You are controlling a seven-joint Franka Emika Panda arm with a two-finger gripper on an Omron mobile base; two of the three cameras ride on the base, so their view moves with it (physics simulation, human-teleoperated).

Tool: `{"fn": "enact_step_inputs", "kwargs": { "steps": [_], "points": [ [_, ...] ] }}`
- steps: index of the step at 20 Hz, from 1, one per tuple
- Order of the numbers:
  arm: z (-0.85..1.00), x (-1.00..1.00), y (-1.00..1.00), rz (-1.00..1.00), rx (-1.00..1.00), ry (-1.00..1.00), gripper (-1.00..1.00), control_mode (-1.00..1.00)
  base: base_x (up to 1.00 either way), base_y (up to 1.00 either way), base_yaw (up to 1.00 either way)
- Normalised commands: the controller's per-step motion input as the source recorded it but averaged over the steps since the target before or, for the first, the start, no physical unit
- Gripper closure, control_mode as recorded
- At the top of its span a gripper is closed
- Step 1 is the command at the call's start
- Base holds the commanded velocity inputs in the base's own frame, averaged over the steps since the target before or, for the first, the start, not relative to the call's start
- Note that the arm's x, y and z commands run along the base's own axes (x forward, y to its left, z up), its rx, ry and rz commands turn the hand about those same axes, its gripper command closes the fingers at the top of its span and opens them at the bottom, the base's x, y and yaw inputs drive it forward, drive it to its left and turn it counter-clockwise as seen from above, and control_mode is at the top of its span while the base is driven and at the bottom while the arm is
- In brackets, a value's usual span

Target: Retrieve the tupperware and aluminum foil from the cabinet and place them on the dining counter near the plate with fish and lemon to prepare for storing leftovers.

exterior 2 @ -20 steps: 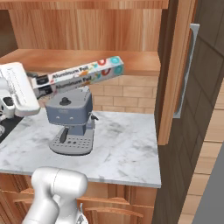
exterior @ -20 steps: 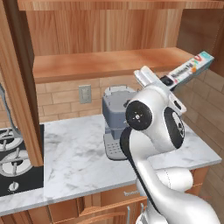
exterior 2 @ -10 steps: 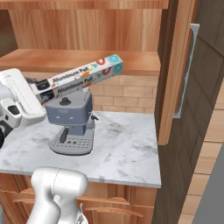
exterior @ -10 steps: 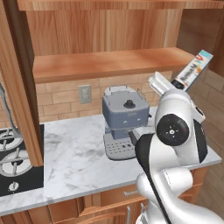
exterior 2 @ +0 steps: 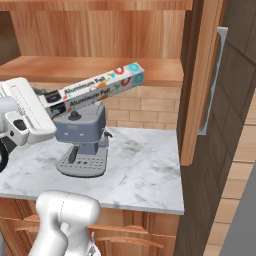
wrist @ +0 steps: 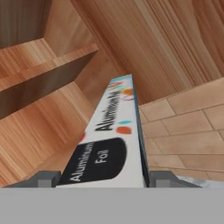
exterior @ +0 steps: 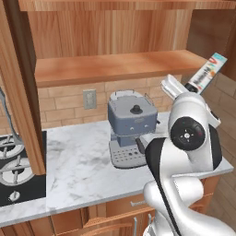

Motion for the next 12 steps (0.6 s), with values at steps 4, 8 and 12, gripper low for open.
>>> {"fn": "enact_step_inputs", "kwargs": {
  "steps": [4,8,12],
  "points": [
    [0.00,-0.06,0.00,0.00,0.00,0.00,1.00,-1.00,0.00,0.00,0.00],
    [0.00,0.00,0.00,0.00,0.00,0.00,1.00,1.00,-0.53,0.00,0.11],
    [0.00,0.00,0.00,0.00,0.00,0.00,1.00,1.00,-0.93,-0.01,0.38]
  ]
}}
